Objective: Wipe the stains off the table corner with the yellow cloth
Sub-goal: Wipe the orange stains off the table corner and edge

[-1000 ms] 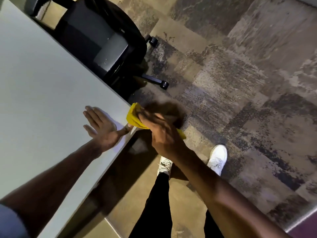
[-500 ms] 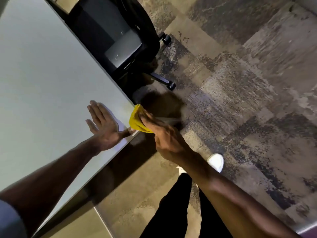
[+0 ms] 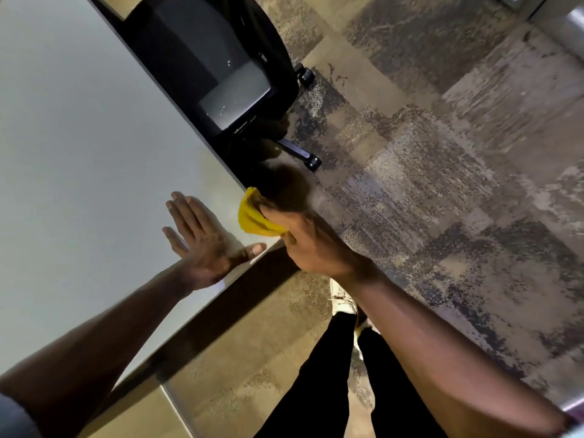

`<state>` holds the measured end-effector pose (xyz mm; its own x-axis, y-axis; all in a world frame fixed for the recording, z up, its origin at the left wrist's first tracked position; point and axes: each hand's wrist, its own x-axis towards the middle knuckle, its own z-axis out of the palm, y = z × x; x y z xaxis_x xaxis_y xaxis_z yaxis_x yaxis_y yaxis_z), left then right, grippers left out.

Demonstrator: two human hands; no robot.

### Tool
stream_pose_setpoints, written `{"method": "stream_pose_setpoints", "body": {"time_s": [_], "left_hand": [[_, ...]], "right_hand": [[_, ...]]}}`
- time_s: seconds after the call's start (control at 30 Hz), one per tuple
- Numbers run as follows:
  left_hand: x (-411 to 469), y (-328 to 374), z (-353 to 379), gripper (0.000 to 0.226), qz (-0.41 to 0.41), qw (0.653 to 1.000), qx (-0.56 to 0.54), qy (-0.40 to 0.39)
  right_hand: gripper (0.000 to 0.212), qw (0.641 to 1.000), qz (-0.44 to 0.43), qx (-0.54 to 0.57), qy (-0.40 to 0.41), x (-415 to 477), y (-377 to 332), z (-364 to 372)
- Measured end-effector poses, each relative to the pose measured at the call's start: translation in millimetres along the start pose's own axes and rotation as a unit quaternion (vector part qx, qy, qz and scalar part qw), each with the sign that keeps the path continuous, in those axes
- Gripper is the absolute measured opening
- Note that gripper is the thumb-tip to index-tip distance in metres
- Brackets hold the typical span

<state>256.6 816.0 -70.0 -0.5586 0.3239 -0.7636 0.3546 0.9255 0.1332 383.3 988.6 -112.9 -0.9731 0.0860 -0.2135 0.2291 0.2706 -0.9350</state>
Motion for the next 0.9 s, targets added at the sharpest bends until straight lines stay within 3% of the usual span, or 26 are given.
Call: {"method": "stream_pose_setpoints", "body": {"time_s": [0.2,0.43,0.6,0.73,0.9], "left_hand": [[5,0,0,0.18,-0.017,1.0,0.005,-0.014],[9,-8,3,0.175,-0.01,0.999,0.027,-0.017],[7,-5,4,0.161,-0.028,0.999,0.037,0.002],[7,1,2,0.168,-0.064,0.997,0.044,-0.005],[4,7,-2,0.162,-0.066,0.996,0.05,-0.013]], "right_hand": [[0.072,0.999,0.036,-0.003,-0.016,53,-13,1],[0.075,1.0,0.011,0.018,-0.021,-35,5,-2],[0.069,0.999,0.019,-0.008,-0.031,12,3,-13],[0.069,0.998,0.008,-0.034,-0.056,60,-4,-13],[0.075,0.998,-0.004,-0.023,-0.056,1,8,-14]]}}
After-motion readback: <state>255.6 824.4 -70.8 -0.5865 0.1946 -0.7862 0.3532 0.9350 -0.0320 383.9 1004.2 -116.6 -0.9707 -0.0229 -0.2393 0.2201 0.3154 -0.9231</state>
